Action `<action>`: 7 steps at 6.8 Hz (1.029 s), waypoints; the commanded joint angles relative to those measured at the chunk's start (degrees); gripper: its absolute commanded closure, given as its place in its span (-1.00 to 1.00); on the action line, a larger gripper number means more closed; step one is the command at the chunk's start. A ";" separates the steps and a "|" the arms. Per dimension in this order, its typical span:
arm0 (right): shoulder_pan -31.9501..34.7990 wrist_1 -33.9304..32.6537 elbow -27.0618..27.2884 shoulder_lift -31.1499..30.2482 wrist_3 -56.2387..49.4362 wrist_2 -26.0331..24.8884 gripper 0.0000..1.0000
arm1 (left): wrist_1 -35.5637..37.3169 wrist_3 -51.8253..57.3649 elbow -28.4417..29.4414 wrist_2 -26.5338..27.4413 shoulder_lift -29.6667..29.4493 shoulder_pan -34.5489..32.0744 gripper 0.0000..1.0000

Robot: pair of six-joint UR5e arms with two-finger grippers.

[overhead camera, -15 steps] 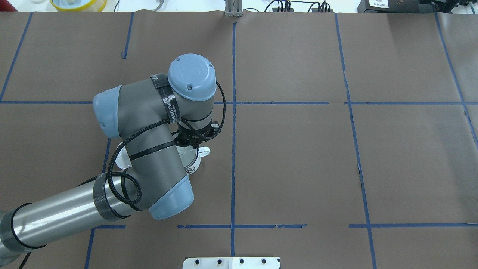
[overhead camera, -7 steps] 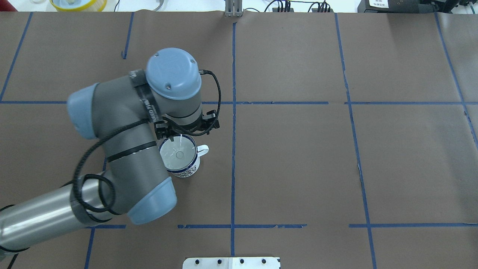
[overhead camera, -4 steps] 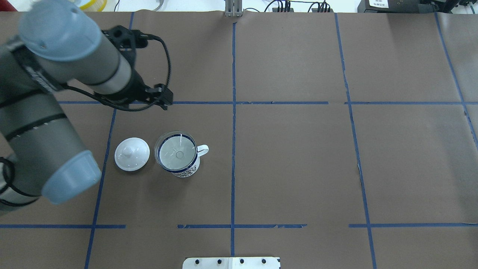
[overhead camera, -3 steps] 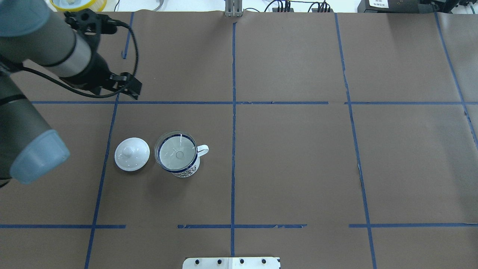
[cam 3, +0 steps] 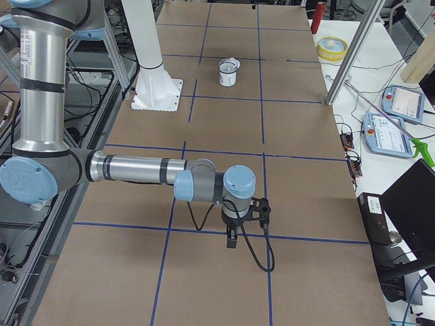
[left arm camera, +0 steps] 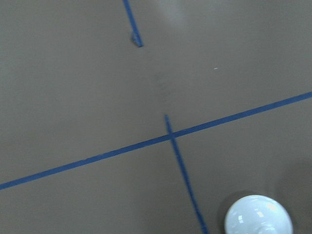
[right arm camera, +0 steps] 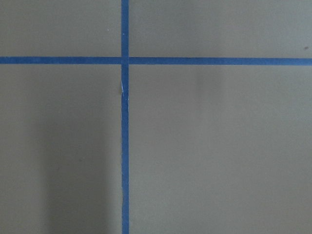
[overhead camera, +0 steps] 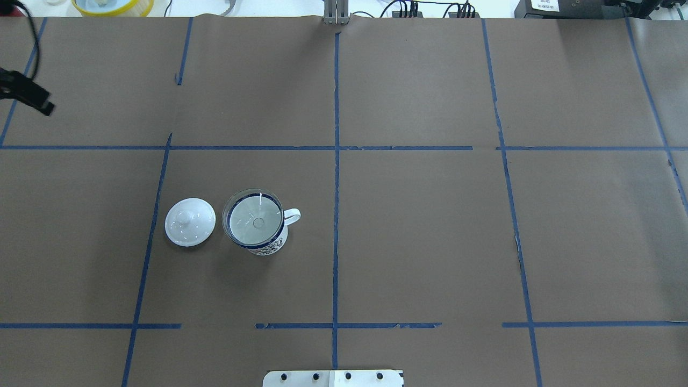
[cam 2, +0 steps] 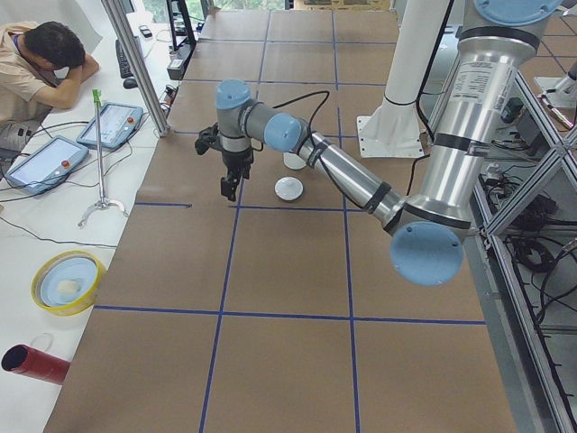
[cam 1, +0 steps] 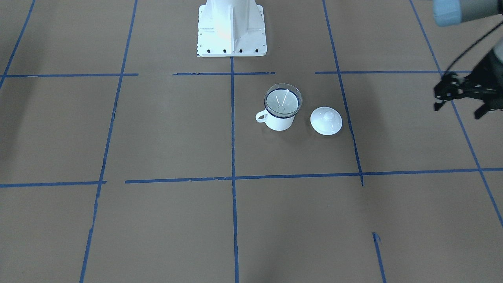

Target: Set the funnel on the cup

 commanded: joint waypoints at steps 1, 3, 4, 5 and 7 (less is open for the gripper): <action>0.00 0.00 0.03 0.00 0.00 0.00 -1.00 | -0.24 8.46 4.56 -3.63 9.00 -8.80 -1.00; 0.00 0.00 0.03 0.00 0.00 0.00 -1.00 | -8.10 9.94 4.83 -6.37 19.27 -10.49 -1.00; 0.00 0.00 0.03 0.00 0.00 0.00 -1.00 | -10.41 10.31 5.79 -6.46 21.59 -11.45 -1.00; 0.00 0.00 0.03 0.00 0.00 0.00 -1.00 | -10.53 10.14 7.02 -6.28 21.52 -13.20 -1.00; 0.00 0.00 0.03 0.00 0.00 0.00 -1.00 | -11.84 9.88 7.47 -6.11 19.69 -17.08 -1.00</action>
